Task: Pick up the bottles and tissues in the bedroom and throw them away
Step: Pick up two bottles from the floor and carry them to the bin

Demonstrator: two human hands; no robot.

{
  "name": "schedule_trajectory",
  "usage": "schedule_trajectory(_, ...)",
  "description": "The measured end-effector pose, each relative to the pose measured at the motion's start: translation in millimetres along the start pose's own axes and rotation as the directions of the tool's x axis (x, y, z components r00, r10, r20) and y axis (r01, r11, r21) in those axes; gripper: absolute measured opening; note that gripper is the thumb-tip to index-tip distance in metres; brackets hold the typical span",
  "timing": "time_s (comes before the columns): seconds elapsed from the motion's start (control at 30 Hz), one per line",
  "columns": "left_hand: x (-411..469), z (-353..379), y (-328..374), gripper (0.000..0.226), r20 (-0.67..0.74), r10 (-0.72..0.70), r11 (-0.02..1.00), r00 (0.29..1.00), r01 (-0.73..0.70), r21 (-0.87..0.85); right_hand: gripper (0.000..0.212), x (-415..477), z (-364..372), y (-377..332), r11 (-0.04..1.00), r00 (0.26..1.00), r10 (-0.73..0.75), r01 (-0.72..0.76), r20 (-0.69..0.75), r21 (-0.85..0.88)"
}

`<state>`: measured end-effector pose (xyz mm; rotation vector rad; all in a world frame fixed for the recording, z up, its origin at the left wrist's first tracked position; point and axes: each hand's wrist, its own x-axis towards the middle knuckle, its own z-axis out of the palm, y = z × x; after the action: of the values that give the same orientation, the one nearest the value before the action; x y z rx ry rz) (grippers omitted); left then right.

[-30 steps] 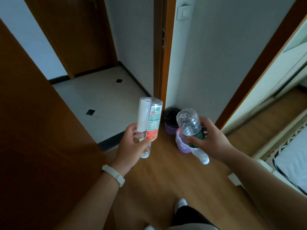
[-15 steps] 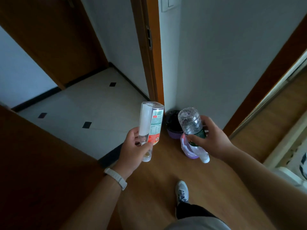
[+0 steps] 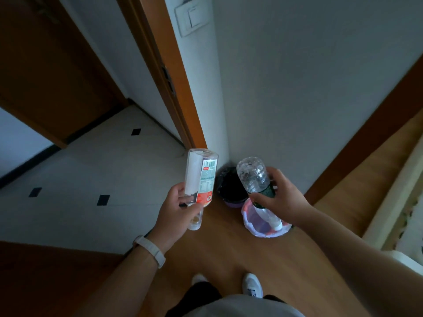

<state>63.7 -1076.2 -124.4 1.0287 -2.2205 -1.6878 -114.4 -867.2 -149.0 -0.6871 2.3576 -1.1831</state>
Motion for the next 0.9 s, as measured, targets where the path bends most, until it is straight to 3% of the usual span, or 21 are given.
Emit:
schedule_trajectory(0.3,113,-2,-7,0.052,0.161,-0.024,0.999,0.987,0.021,0.024,0.065,58,22,16,0.978,0.975,0.205,-0.207,-0.086,-0.008)
schedule_trajectory(0.6,266,-26,-28,0.050,0.425,-0.019,0.999,0.905,0.007,0.031,0.072,152,82,0,0.904,0.896,0.422,-0.427,-0.136,-0.010)
schedule_trajectory(0.9,379,-2,-105,0.062,0.469,-0.157,0.985,0.869,0.103,0.139,0.071,229,134,41,0.834,0.804,0.545,-0.549,-0.239,0.052)
